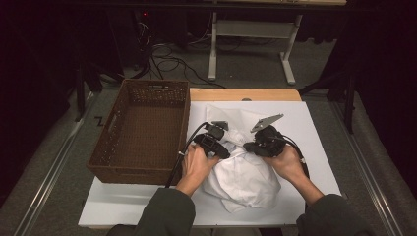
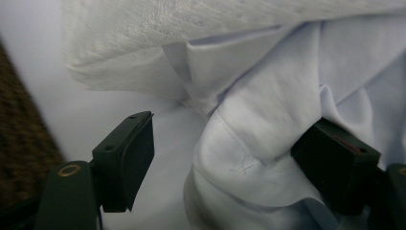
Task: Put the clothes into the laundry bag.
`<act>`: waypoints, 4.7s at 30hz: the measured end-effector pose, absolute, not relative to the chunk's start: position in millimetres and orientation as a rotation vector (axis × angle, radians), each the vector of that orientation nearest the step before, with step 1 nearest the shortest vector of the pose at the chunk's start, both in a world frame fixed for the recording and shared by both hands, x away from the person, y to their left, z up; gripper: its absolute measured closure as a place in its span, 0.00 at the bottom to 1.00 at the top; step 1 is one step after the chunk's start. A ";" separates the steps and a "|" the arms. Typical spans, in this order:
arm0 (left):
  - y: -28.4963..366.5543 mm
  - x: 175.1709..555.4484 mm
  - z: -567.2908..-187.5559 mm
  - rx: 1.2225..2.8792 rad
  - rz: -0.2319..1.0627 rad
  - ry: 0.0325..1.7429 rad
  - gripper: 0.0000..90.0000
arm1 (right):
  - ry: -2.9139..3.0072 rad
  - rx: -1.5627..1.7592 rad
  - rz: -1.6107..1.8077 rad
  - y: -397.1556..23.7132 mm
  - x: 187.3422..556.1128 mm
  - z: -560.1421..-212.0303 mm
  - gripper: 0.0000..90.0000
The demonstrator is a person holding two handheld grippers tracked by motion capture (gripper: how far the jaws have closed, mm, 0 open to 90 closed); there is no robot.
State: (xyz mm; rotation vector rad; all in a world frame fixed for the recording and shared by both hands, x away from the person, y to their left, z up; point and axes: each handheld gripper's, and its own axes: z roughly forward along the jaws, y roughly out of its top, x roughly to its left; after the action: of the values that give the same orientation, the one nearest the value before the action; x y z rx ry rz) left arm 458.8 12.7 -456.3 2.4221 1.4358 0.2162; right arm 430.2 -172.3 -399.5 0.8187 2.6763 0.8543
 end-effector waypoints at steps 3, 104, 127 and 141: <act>13.9 460.1 -459.9 2.383 0.169 1.421 0.35 | 2.676 0.830 0.851 -172.7 431.6 -400.2 0.99; -5.7 451.2 -433.6 2.279 0.184 1.128 0.95 | 2.685 0.744 1.026 -154.8 418.7 -375.4 1.00; 14.9 397.3 -432.3 2.414 0.111 1.063 0.36 | 2.694 0.814 0.848 -158.9 431.2 -403.7 0.99; 14.5 392.4 -420.6 2.296 0.122 0.908 0.92 | 2.693 0.817 0.901 -160.2 428.9 -395.3 0.99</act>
State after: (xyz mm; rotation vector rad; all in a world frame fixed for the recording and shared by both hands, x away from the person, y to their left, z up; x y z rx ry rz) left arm 392.4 14.5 -420.6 2.2957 0.9079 0.1223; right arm 428.9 -160.2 -395.3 0.8168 2.6933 0.9015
